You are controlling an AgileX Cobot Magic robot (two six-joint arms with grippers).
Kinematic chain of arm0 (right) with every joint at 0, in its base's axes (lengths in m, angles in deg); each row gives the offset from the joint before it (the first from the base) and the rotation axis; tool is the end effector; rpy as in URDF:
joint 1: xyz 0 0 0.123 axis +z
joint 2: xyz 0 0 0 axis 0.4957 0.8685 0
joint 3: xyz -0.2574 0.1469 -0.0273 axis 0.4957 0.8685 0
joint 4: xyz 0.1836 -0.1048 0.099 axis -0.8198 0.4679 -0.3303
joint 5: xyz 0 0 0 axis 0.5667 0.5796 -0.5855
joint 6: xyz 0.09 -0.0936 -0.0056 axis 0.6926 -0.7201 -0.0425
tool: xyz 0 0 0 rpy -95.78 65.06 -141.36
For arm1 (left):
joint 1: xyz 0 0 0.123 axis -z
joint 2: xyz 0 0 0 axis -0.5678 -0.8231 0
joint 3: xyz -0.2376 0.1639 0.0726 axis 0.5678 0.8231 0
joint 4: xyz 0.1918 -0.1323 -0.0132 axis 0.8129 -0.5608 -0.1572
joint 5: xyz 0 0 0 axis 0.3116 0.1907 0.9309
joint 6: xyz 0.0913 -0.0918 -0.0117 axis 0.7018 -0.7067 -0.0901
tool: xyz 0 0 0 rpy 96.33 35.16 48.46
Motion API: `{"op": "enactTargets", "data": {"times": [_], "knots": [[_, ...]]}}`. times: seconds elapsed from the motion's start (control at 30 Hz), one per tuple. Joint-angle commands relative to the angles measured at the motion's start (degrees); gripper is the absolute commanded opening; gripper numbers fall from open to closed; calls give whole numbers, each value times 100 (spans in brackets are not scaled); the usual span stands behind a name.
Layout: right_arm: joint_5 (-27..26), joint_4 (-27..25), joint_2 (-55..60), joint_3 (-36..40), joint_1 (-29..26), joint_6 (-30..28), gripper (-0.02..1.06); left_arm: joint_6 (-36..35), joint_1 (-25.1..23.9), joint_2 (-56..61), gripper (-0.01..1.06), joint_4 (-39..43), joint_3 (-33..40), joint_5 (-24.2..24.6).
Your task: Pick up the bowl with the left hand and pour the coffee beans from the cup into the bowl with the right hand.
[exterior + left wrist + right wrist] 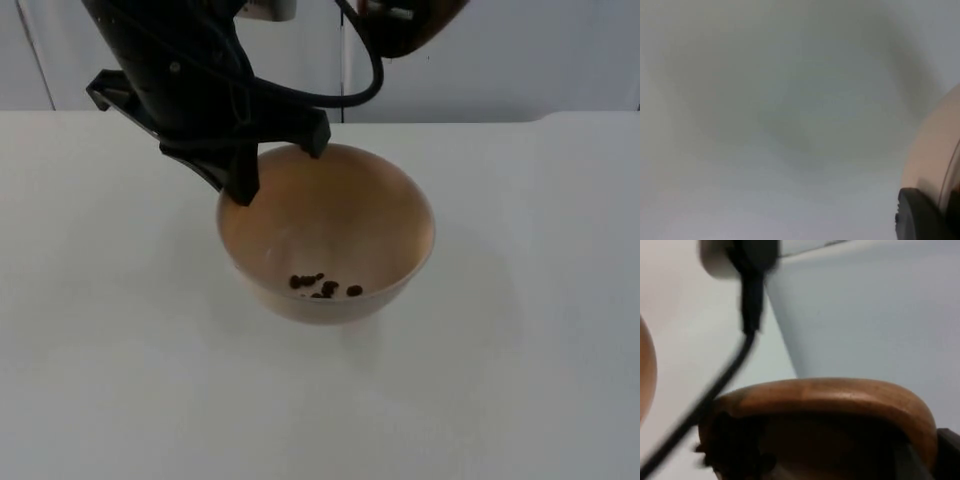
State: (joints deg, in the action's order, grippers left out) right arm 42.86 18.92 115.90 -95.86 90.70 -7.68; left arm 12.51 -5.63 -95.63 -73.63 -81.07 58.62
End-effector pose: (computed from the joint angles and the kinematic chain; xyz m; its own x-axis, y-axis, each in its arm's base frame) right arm 0.2747 0.2835 0.3555 -0.2317 -0.9470 -0.2226 -0.4655 0.3088 -0.8294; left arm 0.3168 -0.1813 0.2090 -0.8605 0.3945 -0.3223 0.4348 0.8984 -0.0614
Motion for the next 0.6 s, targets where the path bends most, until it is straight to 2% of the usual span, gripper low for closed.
{"op": "enactTargets", "data": {"times": [0.0,0.03,0.13,0.27,0.37,0.4,0.57], "knots": [[6,-220,-156,-12,-162,94,0,-45,32,8,0,-62,-32,-18],[6,-566,-180,-12,-349,92,0,-45,32,8,0,-62,-32,-18],[6,-861,-188,-12,-493,92,0,-45,32,8,0,-62,-32,-18],[6,-1672,-188,-12,-840,107,0,-45,32,8,0,-74,-32,-18],[-169,-2268,-188,-12,-1118,7,0,-45,32,8,0,-84,-32,-18],[-169,-2268,-188,-12,-1118,7,0,-45,32,8,0,-84,-32,-18],[-395,-3290,-194,-12,-1681,-219,0,-45,32,8,0,-84,-32,-30]]}}
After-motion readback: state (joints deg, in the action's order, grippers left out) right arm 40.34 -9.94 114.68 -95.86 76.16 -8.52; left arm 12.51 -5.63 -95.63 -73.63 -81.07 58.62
